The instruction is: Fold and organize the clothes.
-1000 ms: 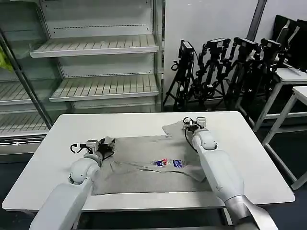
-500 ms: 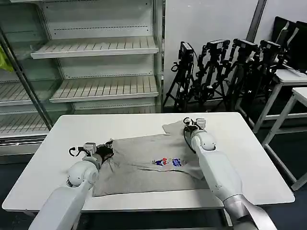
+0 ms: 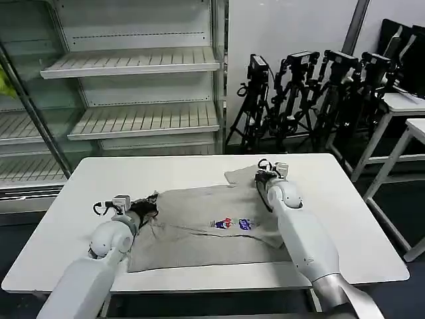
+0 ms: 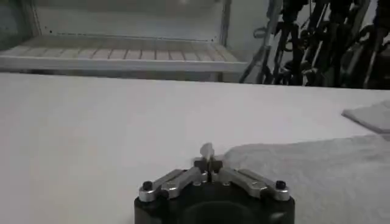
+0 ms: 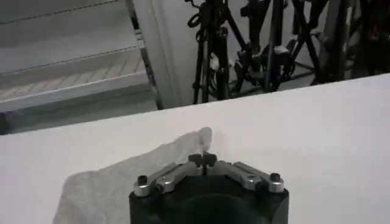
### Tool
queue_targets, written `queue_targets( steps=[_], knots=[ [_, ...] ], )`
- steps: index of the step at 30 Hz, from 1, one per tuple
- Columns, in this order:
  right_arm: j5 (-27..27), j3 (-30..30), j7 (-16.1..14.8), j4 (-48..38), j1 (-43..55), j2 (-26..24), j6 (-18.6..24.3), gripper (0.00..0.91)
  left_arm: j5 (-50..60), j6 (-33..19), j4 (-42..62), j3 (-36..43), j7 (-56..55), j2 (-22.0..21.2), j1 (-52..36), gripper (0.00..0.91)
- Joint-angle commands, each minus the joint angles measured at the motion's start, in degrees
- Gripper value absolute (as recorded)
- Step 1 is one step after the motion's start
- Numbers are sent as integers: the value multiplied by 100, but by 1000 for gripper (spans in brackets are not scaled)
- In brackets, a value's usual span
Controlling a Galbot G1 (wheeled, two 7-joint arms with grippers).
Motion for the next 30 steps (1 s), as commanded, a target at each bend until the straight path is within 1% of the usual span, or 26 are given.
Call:
queue_targets(
  steps=[1, 5, 8, 11, 18, 24, 30],
  knots=[
    [197, 89, -3, 1366, -234, -368, 300, 0, -146, -15, -625, -284, -6, 177, 87, 10],
    [234, 170, 7, 1854, -533, -561, 272, 0, -211, -13, -898, -400, -15, 298, 252, 10],
    [241, 247, 13, 2447, -951, -767, 221, 0, -221, -10, -1130, -503, -23, 361, 392, 20],
    [248, 340, 8, 2986, -1455, -1002, 189, 0, -215, -8, -1356, -603, -22, 448, 551, 10],
    [202, 697, 2, 4183, -2627, -1413, 168, 0, -48, -7, -2084, -821, 35, 616, 1325, 10],
    [19, 1009, 9, 4894, -3682, -1542, 184, 0, 197, -10, -2544, -997, 168, 705, 2034, 10],
    [-154, 1337, -9, 5186, -4465, -1482, 231, 0, 439, -13, -2731, -1090, 263, 745, 2575, 10]
  ],
)
